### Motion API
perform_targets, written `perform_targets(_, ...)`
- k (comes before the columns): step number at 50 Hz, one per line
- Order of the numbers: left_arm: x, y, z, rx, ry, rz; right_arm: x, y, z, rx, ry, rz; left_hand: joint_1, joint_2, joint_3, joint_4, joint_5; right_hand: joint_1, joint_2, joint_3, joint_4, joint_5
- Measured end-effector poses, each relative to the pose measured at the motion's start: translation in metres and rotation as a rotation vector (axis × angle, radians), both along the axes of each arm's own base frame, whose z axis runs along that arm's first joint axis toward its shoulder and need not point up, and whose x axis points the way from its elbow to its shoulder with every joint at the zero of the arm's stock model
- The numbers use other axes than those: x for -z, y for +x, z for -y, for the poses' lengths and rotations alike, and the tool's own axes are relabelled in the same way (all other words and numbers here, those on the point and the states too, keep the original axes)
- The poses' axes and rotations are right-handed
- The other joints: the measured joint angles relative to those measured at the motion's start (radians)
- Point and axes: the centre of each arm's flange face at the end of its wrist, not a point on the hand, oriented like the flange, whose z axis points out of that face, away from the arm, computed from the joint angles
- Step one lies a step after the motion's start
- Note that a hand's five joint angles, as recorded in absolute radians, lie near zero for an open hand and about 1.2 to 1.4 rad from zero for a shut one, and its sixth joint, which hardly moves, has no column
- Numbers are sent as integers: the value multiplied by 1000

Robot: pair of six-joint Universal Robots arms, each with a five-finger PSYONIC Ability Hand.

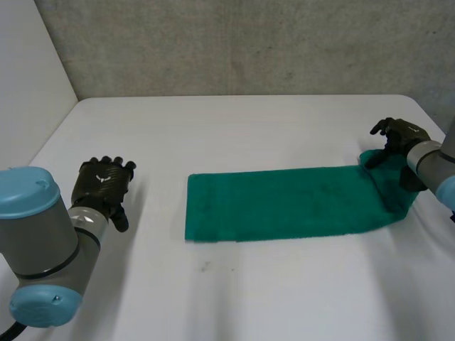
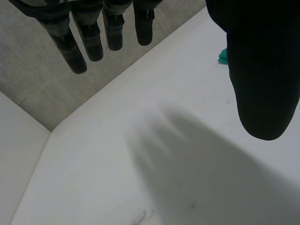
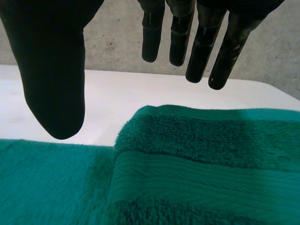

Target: Fold the towel.

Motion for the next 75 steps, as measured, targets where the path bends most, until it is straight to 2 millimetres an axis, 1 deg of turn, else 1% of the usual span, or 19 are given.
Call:
perform_targets(9, 2, 0, 0, -1, 5, 2, 21, -2, 20, 57, -6, 9, 0, 0, 0, 0, 0, 90, 104, 78, 74, 66)
perform_targets(10, 2, 0, 0, 0, 6, 2, 26, -4, 23, 73, -2, 1, 0, 0, 0, 0, 0, 287, 331, 298, 291, 282)
perform_targets(12, 2, 0, 0, 0, 6, 2, 26, -4, 23, 73, -2, 1, 0, 0, 0, 0, 0, 287, 331, 298, 291, 282)
perform_targets(15, 2, 0, 0, -1, 6, 2, 32, -6, 27, 97, 8, -20, 0, 0, 0, 0, 0, 567, 681, 641, 636, 627)
perform_targets(22, 2, 0, 0, -1, 5, 2, 25, -5, 29, 90, 0, -45, 0, 0, 0, 0, 0, 615, 746, 722, 725, 709)
perform_targets(25, 2, 0, 0, -1, 6, 2, 5, 5, 25, 62, -37, -44, 0, 0, 0, 0, 0, 617, 746, 722, 726, 712)
perform_targets(30, 1, 0, -1, -1, 4, 2, -40, 56, -2, -96, -111, -13, 0, 0, 0, 0, 0, 617, 746, 722, 726, 713)
perform_targets(31, 1, 0, -1, -1, 4, 2, -40, 56, -2, -96, -111, -13, 0, 0, 0, 0, 0, 617, 746, 722, 726, 713)
perform_targets(36, 1, 1, -2, -2, 6, 3, -57, 118, -47, -292, -123, 17, 0, 0, 0, 0, 0, 617, 746, 722, 726, 715)
perform_targets(42, 3, 2, -4, -3, 13, 5, -63, 139, -65, -322, -148, 15, 0, 0, 0, 0, 0, 617, 746, 722, 726, 715)
perform_targets(43, 3, 2, -4, -3, 14, 5, -64, 138, -64, -309, -153, 11, 0, 0, 0, 0, 0, 586, 712, 687, 688, 685)
perform_targets(44, 4, 2, -4, -2, 15, 6, -65, 133, -60, -275, -162, 2, 0, 0, 0, 0, 0, 355, 420, 397, 415, 429)
perform_targets(46, 4, 2, -4, -2, 16, 6, -65, 124, -54, -231, -171, -9, 0, 0, 0, 0, 0, 213, 256, 233, 229, 245)
perform_targets(47, 4, 2, -4, -2, 16, 6, -65, 124, -54, -231, -171, -9, 0, 0, 0, 0, 0, 213, 256, 233, 229, 245)
perform_targets(50, 4, 2, -5, 0, 17, 6, -62, 92, -32, -115, -173, -43, 0, 0, 0, 0, 0, 111, 123, 88, 82, 96)
perform_targets(52, 4, 2, -5, 0, 17, 6, -60, 87, -28, -100, -170, -49, 0, 0, 0, 0, 0, 104, 113, 79, 74, 89)
perform_targets(54, 4, 2, -5, 1, 17, 6, -47, 67, -15, -46, -142, -76, 0, 0, 0, 0, 0, 70, 73, 42, 32, 50)
perform_targets(66, 5, 2, -6, 1, 20, 8, 11, 32, 7, 24, 8, -117, 0, 0, 0, 0, 0, 39, 38, 6, -8, 10)
perform_targets(75, 6, 2, -5, 1, 22, 8, 29, 17, 14, 56, 42, -123, 0, 0, 0, 0, 0, 123, 153, 124, 116, 110)
